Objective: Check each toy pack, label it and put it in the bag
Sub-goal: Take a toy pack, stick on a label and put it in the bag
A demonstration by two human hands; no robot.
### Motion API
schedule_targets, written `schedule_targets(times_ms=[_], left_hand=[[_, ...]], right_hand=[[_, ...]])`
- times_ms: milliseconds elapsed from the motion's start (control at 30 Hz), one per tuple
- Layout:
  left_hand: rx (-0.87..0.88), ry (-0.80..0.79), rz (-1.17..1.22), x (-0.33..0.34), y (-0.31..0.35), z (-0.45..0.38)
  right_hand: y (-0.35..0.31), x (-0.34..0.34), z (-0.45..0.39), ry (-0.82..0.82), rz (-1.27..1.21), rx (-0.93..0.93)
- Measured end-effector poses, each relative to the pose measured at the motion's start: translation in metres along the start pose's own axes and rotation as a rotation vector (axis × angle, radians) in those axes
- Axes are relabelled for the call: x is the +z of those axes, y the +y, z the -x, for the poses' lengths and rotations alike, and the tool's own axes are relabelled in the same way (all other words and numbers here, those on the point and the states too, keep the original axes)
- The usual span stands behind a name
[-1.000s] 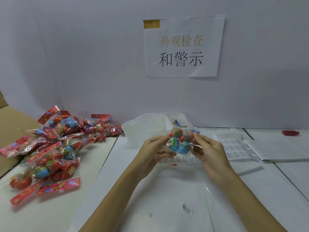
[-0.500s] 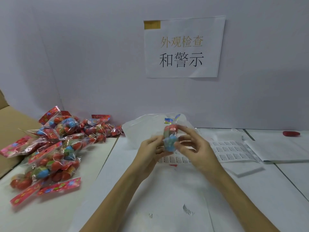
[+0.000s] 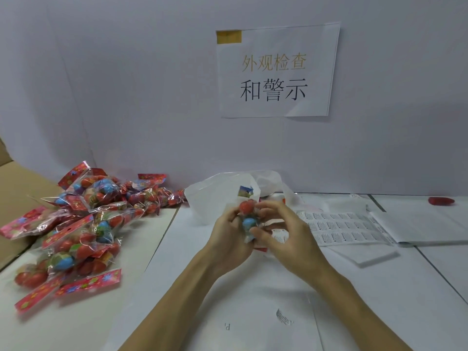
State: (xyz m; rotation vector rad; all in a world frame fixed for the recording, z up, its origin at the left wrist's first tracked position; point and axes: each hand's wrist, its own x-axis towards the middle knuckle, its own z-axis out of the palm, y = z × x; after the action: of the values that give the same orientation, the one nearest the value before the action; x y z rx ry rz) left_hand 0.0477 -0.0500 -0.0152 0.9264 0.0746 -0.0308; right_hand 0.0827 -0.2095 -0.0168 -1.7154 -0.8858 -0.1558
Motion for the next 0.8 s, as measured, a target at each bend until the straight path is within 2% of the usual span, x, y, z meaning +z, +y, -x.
schedule_targets(times_ms=[100, 167, 267, 333, 433, 533, 633, 800], left_hand=[[0.020, 0.047, -0.064, 0.004, 0.001, -0.001], [0.096, 0.069, -0.280, 0.004, 0.005, 0.002], [0.276, 0.166, -0.628, 0.001, 0.011, 0.004], [0.458, 0.207, -0.674, -0.003, 0.011, 0.003], [0.724, 0.261, -0.680, -0.006, 0.013, 0.002], [0.853, 0.399, -0.884, -0.010, 0.021, 0.002], [0.850, 0.492, -1.005, -0.016, 0.020, 0.002], [0.773, 0.459, -0.974, -0.014, 0.014, -0.002]], right_hand=[[0.004, 0.006, 0.002, -0.012, 0.007, 0.041], [0.006, 0.006, 0.000, 0.066, -0.063, 0.083], [0.006, 0.000, -0.005, 0.117, -0.280, 0.186], [0.006, -0.004, -0.006, 0.138, -0.316, 0.215], [0.010, -0.008, -0.005, 0.171, -0.049, 0.139], [0.016, -0.009, -0.005, 0.045, 0.181, 0.076], [0.025, -0.002, -0.005, -0.077, 0.351, -0.001], [0.036, 0.005, -0.007, -0.040, 0.468, 0.028]])
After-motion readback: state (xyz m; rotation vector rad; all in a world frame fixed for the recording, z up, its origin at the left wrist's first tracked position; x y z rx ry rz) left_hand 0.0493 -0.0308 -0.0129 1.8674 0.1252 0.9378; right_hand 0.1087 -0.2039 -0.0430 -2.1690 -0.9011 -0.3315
